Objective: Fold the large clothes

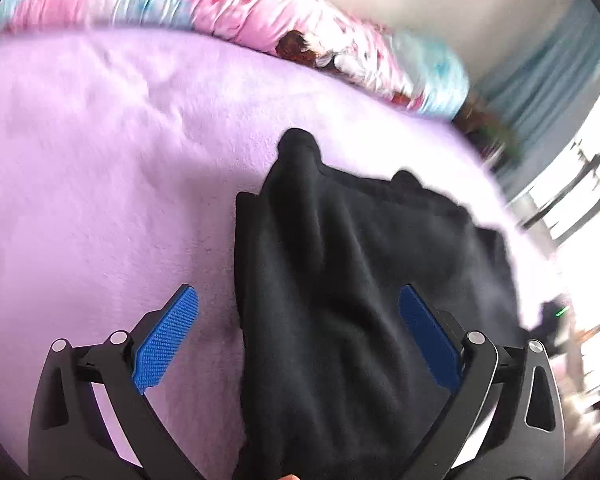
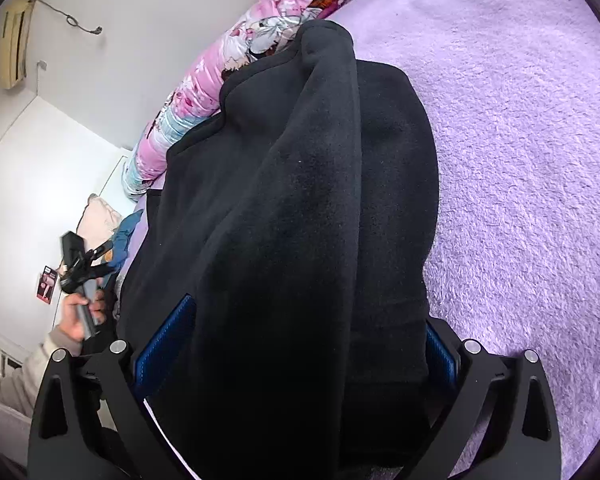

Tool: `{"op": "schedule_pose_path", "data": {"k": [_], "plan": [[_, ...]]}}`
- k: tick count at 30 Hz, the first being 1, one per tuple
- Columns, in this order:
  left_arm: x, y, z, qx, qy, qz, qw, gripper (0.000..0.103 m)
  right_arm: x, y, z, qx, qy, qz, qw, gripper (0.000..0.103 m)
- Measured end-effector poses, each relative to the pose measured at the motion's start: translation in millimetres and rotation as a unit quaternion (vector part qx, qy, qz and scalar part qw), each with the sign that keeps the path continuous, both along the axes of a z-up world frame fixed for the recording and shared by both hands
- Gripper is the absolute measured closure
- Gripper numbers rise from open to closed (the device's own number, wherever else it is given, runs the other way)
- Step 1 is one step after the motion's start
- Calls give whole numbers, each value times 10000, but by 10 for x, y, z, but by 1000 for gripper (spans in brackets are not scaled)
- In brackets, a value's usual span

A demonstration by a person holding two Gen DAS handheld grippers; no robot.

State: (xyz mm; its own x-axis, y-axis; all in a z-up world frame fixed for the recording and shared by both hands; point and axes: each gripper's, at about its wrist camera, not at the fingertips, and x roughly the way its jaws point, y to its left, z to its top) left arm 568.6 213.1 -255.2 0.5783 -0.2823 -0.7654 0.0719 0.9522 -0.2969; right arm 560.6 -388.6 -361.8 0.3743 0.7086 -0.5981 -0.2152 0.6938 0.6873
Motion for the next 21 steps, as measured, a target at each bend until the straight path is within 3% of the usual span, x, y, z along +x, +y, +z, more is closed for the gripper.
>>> {"op": "schedule_pose_path", "data": {"k": [3,5,8,10,12,13,14,15,17,20,21], "plan": [[-25,-618,130,1279,-232,-658,9893,6,39,29,8,-2,95,-36,9999,5],[-14,-1035,144,1504,-358,-1375,9784,6,52,-44,-4,19,137,5,9999,5],[-5,-1636,24,1735,-318,-2633,9484,6,89,-49,-17,148,187,54,9997,5],[-170,-2044,-98,1902,-499,-3814,9033,6,104,-18,-29,140,184,90,9997,5],[-324,-2375,-267,2381,-517,-4766,8447,6,68,-39,-32,63,161,143,9997,5],[-346,-2483,-338,2607,-525,-5032,8222,6,67,-40,-34,55,154,150,9998,5],[-299,-2574,-388,2687,-466,-5260,8056,5,64,-48,-40,63,150,159,9997,5],[-235,-2608,-393,2567,-396,-5334,8050,5,62,-56,-48,96,151,163,9997,5],[-64,-2652,-409,2208,-142,-5397,8123,5,60,-65,-55,124,145,191,9996,5],[81,-2691,-580,2039,225,-5649,7993,5,59,-82,-55,93,175,244,9995,5],[111,-2678,-606,1944,278,-5670,8000,5,61,-78,-47,67,196,249,9995,5]]}}
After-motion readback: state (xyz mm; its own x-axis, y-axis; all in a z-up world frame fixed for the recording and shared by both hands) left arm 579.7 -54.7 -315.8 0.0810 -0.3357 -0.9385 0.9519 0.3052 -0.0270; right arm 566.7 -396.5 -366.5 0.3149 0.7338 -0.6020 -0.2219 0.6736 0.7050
